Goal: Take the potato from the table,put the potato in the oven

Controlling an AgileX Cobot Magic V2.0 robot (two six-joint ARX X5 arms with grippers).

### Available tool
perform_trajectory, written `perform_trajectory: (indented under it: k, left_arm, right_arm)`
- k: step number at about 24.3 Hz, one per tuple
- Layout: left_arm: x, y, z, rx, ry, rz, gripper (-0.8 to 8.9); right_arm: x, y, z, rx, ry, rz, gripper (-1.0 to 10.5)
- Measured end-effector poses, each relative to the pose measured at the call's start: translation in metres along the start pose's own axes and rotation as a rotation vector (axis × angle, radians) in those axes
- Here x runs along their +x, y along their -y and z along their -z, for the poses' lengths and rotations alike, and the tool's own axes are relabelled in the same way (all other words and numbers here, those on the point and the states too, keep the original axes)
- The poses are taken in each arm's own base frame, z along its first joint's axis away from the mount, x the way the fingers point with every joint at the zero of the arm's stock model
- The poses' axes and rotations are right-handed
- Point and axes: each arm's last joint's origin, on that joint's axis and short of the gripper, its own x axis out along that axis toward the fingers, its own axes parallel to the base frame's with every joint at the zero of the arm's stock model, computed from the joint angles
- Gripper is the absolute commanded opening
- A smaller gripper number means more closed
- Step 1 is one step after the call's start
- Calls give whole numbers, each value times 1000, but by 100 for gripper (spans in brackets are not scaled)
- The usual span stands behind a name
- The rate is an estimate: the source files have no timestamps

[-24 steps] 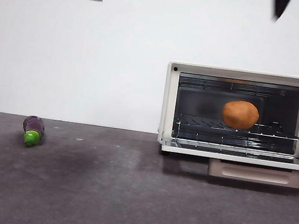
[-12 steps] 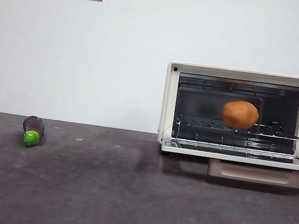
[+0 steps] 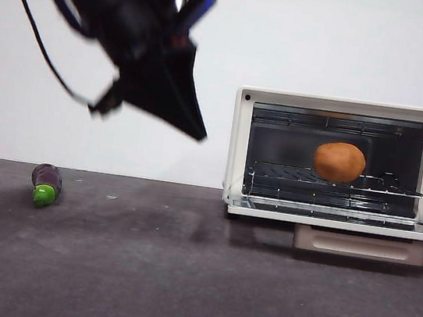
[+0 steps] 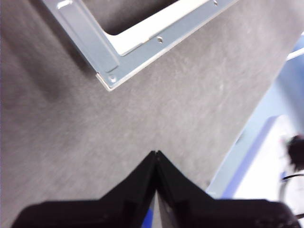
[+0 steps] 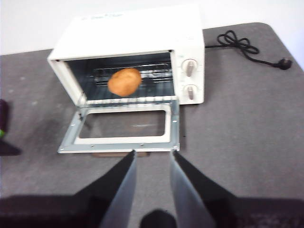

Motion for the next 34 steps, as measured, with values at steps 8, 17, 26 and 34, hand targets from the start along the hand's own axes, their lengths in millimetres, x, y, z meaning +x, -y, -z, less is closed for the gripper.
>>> perform_trajectory:
  k: [8,17,26,34]
  left_arm:
    - [34,-48,-4,-175,-28,47,-8]
    - [62,-65,-9,-272,6,69,-8]
    - [72,-65,-11,-346,24,61,-8]
    - [75,-64,-13,-371,48,44,-8]
  right_arm:
    - [-1,0,1,3,-3,-29,55]
    - [-1,-1,-3,21,34,-41,-12]
    - [-1,-2,-4,27,47,-45,-12]
    - [-1,-2,-6,33,60,-49,-12]
